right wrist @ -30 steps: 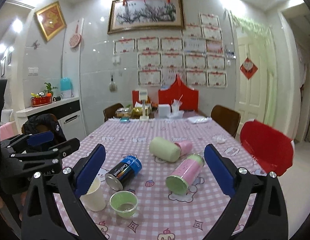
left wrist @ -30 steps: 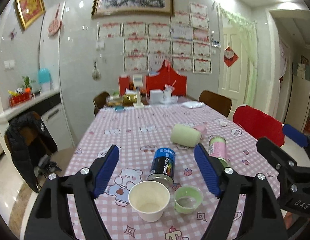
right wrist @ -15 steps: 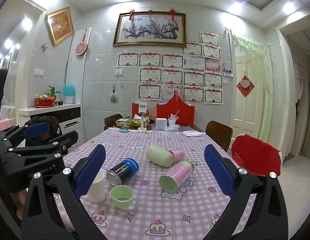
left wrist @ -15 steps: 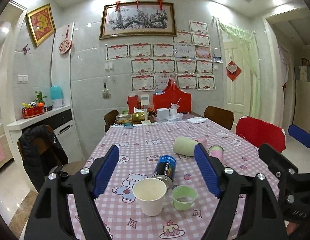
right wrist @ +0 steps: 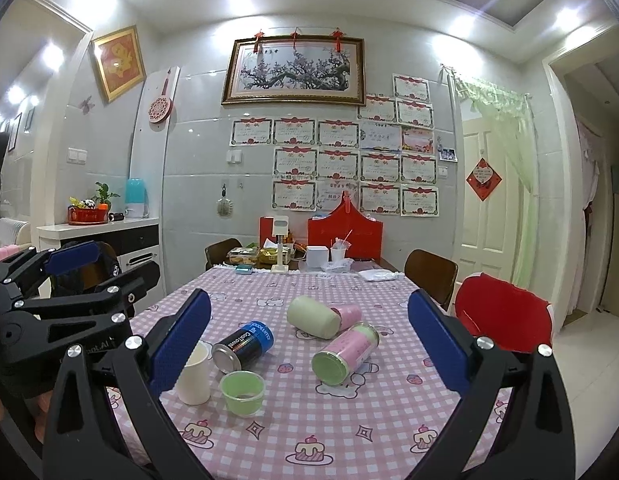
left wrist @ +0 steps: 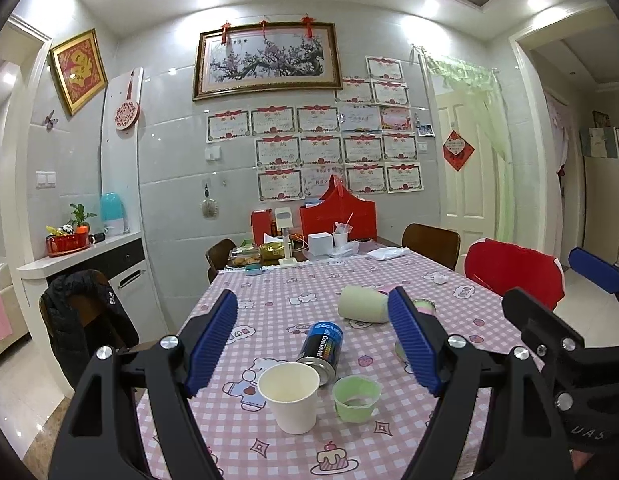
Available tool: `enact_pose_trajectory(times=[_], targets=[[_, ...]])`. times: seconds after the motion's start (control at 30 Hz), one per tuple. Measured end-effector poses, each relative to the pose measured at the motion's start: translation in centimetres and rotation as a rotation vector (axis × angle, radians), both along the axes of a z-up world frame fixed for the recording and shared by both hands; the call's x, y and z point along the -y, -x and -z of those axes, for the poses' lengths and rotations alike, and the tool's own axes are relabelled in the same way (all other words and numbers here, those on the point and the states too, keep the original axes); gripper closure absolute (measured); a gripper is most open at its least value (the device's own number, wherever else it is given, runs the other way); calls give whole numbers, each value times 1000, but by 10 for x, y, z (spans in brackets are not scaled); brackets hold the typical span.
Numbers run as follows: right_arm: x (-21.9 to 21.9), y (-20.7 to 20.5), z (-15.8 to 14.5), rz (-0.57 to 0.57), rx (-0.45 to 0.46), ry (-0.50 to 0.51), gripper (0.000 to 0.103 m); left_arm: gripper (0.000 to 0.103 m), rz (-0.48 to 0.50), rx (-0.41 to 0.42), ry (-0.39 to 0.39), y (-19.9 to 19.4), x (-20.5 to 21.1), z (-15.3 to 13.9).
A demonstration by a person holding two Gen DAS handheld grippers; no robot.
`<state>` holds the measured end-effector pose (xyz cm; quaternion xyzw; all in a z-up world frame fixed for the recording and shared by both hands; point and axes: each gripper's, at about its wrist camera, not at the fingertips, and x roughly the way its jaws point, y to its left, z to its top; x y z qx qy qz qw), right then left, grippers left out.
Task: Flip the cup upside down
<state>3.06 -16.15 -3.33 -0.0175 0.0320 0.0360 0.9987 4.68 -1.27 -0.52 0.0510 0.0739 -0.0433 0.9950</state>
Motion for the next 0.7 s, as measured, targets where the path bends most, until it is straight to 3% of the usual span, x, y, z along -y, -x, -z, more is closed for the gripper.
enact_pose_trajectory(times=[0.7], targets=[[4, 4, 0, 5, -9, -10, 8, 26, 1, -1, 1, 7, 0, 0]])
